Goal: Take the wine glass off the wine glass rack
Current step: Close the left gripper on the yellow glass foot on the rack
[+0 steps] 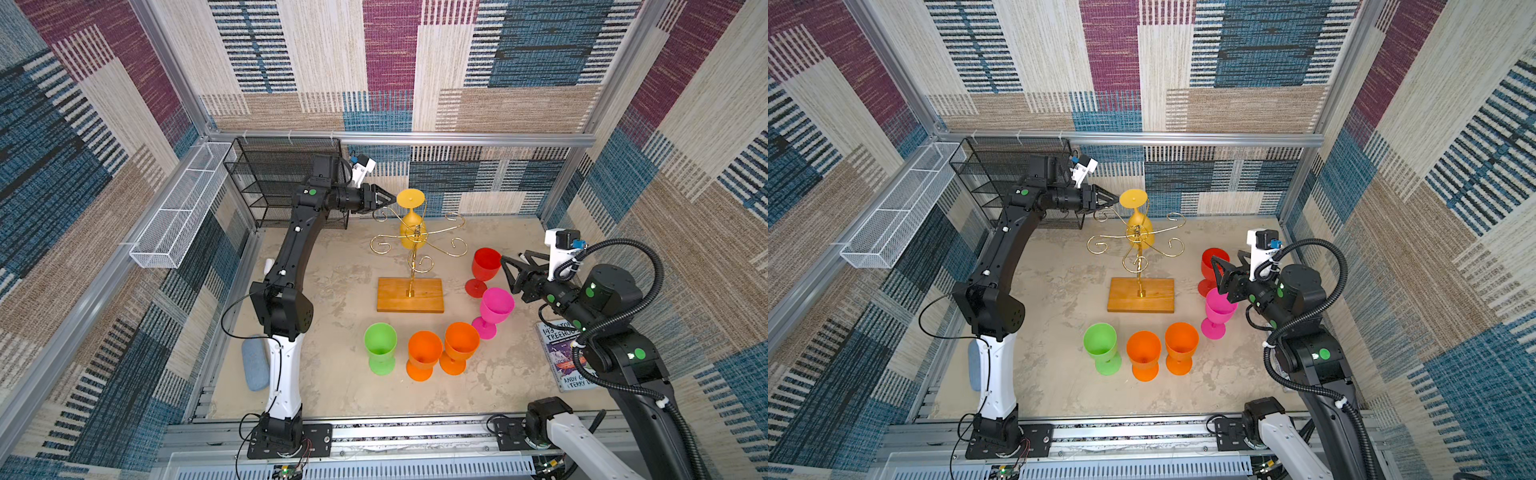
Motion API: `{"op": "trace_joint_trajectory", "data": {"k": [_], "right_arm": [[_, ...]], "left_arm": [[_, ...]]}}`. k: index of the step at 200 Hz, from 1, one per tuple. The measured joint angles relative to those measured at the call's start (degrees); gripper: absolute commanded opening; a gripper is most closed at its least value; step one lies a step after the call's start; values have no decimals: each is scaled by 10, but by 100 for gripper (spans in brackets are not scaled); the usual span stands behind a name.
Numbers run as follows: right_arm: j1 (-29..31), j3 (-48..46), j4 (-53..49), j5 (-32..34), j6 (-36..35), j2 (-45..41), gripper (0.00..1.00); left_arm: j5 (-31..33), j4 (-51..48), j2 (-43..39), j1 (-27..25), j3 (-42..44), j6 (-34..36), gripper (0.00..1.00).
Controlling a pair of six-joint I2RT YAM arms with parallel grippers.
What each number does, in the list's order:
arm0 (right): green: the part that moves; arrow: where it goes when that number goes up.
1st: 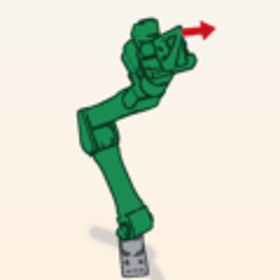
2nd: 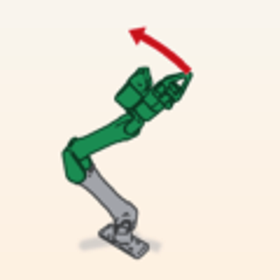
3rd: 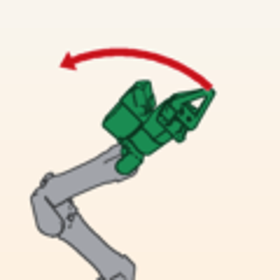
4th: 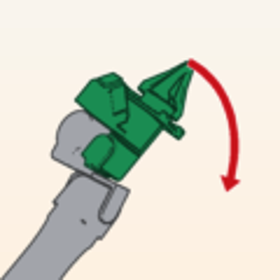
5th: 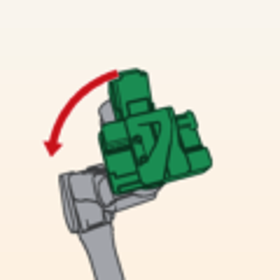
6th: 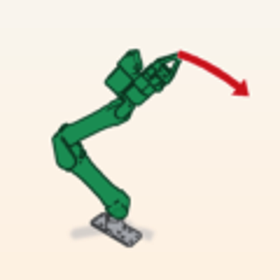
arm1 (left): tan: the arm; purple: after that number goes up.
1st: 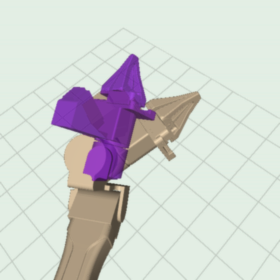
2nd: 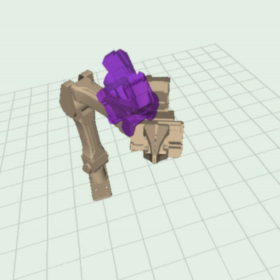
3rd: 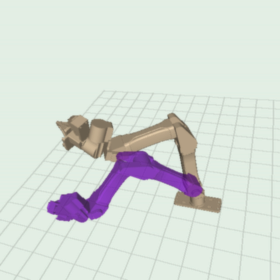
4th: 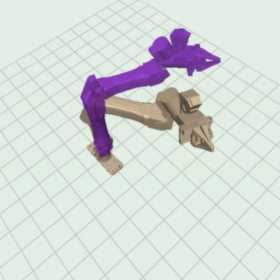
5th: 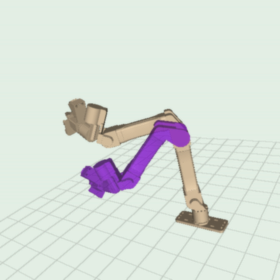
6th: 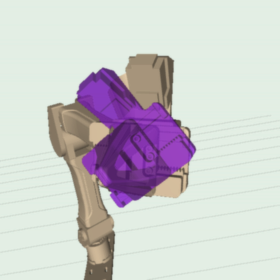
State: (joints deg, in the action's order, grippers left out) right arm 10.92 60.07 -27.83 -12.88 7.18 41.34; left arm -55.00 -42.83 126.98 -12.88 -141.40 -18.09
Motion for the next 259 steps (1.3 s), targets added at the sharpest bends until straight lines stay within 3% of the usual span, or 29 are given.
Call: {"op": "trace_joint_trajectory", "data": {"k": [106, 259], "right_arm": [[0, -9, 0, 1, -6, -3, 71], [0, -13, 2, 0, -9, 15, 71]], "left_arm": [[-42, 172, -47, 10, 88, -114, 50], [-53, 149, -5, -18, 46, -112, 48]]}}
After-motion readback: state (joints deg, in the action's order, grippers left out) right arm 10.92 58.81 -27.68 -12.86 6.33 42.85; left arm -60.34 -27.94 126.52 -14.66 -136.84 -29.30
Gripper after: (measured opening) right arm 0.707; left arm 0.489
